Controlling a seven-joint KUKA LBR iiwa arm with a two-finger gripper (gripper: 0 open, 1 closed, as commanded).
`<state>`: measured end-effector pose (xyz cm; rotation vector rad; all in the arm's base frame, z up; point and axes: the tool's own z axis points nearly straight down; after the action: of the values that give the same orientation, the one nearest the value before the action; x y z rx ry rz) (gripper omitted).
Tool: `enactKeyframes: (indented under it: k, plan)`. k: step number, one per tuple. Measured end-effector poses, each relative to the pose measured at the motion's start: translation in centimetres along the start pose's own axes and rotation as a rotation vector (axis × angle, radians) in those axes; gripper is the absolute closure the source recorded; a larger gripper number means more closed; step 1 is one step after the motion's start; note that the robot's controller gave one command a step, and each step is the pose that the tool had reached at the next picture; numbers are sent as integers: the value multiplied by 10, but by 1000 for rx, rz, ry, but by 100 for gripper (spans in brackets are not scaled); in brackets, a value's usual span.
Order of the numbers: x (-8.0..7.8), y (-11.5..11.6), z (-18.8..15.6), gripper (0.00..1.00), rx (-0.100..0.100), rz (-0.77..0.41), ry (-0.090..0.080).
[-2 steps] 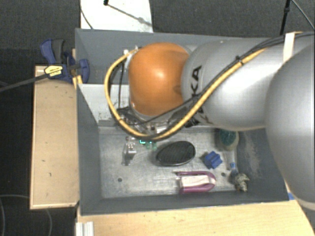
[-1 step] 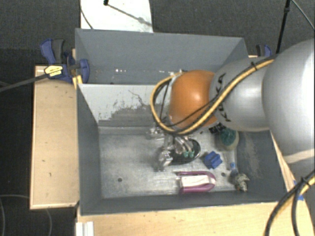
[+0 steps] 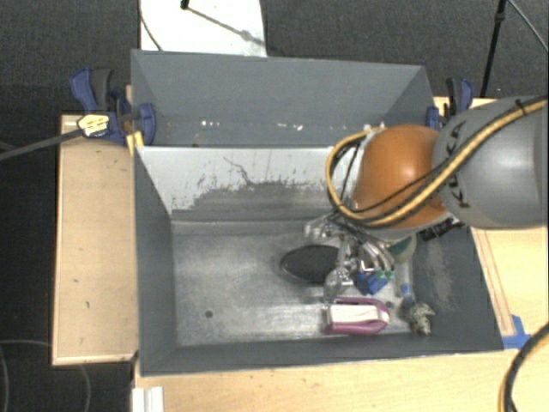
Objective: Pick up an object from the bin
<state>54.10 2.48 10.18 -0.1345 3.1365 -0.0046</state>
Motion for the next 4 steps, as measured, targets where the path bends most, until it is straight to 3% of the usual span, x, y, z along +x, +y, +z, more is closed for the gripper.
enactKeyframes:
  k: [1,2,3,4]
  plan:
    - [-28,6,-6,0,-4,110,-3]
    - [-32,9,30,0,-5,180,-3]
    - [-34,9,29,0,-5,182,-3]
    - [-36,9,25,100,-6,185,-10]
